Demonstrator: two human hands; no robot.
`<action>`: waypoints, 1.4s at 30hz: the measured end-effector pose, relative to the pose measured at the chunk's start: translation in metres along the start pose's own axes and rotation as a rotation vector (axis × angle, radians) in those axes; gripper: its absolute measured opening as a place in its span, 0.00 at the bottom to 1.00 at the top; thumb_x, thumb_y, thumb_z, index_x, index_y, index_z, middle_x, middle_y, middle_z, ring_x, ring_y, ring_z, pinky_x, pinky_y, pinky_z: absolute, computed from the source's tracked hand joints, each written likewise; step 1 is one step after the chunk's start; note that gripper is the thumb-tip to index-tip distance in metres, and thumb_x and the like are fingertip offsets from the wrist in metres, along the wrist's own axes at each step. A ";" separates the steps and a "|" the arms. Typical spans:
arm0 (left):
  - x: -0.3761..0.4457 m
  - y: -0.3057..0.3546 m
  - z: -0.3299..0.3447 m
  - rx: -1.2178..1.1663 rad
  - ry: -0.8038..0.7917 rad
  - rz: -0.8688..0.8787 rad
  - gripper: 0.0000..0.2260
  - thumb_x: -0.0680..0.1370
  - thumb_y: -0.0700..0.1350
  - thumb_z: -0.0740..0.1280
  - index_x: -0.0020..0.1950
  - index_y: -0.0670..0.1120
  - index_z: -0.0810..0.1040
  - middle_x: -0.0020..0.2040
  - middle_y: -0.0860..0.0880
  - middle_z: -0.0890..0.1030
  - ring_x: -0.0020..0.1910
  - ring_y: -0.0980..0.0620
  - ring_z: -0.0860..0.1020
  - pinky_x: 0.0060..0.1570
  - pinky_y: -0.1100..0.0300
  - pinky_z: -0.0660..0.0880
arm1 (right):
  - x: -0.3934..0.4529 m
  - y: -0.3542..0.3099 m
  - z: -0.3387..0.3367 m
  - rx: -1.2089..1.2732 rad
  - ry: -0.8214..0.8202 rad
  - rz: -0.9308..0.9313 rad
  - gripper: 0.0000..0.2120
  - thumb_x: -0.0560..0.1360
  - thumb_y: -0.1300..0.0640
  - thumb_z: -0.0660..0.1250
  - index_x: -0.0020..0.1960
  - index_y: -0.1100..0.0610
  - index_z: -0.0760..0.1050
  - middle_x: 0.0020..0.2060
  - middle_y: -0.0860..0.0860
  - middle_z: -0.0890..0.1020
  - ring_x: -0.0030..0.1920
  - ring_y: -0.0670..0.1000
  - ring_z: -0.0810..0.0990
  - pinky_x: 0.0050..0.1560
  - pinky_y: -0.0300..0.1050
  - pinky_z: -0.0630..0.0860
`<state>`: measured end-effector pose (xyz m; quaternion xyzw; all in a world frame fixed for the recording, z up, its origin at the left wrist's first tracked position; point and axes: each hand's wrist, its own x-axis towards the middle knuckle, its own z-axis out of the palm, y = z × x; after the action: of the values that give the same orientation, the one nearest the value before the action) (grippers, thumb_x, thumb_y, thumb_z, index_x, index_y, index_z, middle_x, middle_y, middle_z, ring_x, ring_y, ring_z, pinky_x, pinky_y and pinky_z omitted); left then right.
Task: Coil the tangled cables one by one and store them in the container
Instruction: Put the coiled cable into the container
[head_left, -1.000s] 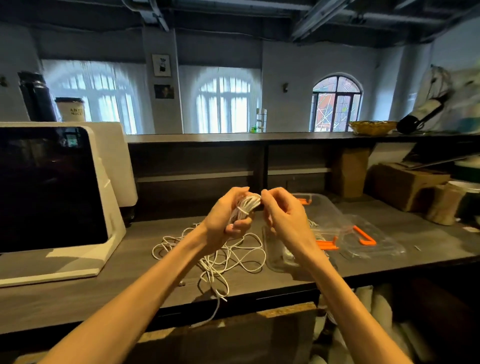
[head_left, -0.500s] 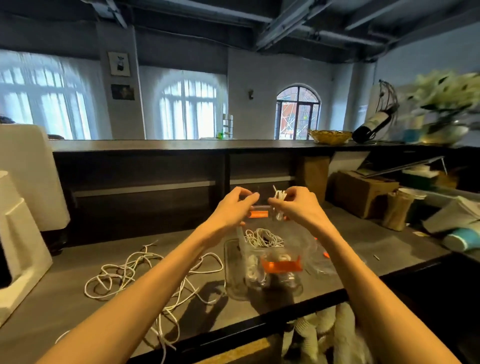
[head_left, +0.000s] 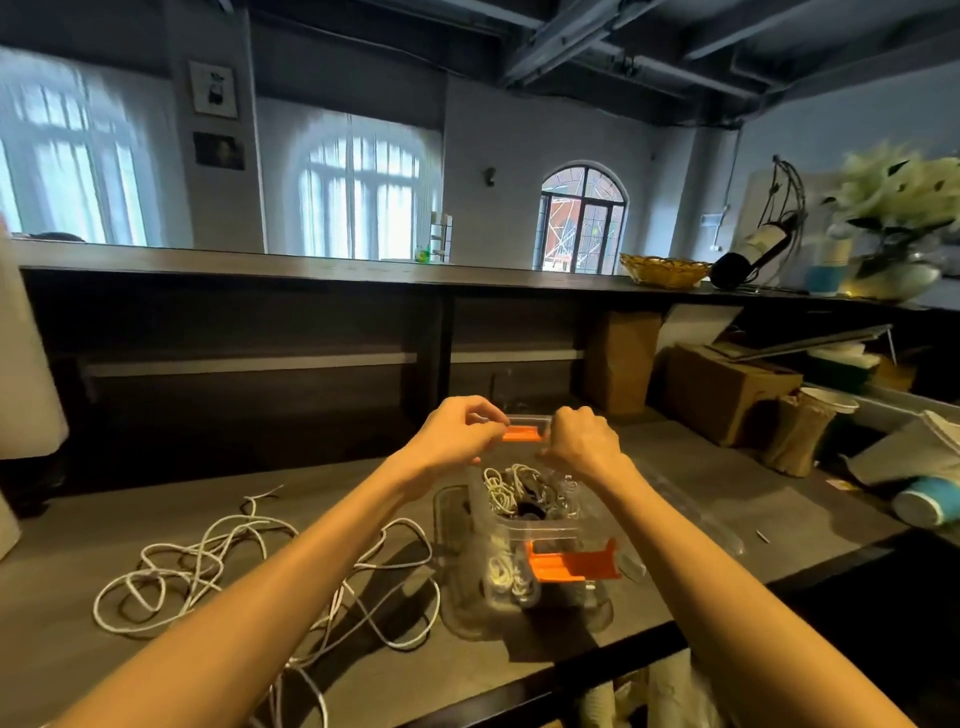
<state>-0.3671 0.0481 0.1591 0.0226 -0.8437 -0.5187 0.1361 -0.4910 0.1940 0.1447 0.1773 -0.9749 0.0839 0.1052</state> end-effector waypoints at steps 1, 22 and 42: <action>-0.002 0.000 -0.003 -0.001 0.002 0.002 0.06 0.81 0.42 0.67 0.56 0.50 0.81 0.55 0.47 0.82 0.56 0.51 0.80 0.47 0.59 0.76 | -0.001 0.000 -0.005 0.031 0.030 0.005 0.14 0.74 0.51 0.73 0.55 0.57 0.79 0.51 0.56 0.82 0.51 0.58 0.82 0.51 0.54 0.83; -0.226 -0.071 -0.095 0.132 0.220 -0.159 0.05 0.80 0.39 0.68 0.53 0.45 0.83 0.51 0.48 0.83 0.50 0.55 0.81 0.47 0.66 0.78 | -0.223 -0.139 -0.012 0.514 -0.486 -0.562 0.17 0.77 0.43 0.73 0.55 0.57 0.82 0.42 0.51 0.85 0.36 0.45 0.82 0.34 0.40 0.78; -0.246 -0.158 -0.106 0.032 0.294 -0.155 0.06 0.79 0.44 0.72 0.55 0.46 0.85 0.46 0.47 0.86 0.47 0.52 0.85 0.50 0.58 0.81 | -0.192 -0.197 0.120 0.959 -0.137 -0.410 0.10 0.80 0.47 0.69 0.45 0.51 0.81 0.35 0.47 0.84 0.36 0.42 0.82 0.36 0.32 0.73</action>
<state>-0.1198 -0.0731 0.0144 0.1654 -0.8187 -0.5051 0.2174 -0.2645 0.0509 0.0091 0.3977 -0.7769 0.4866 -0.0376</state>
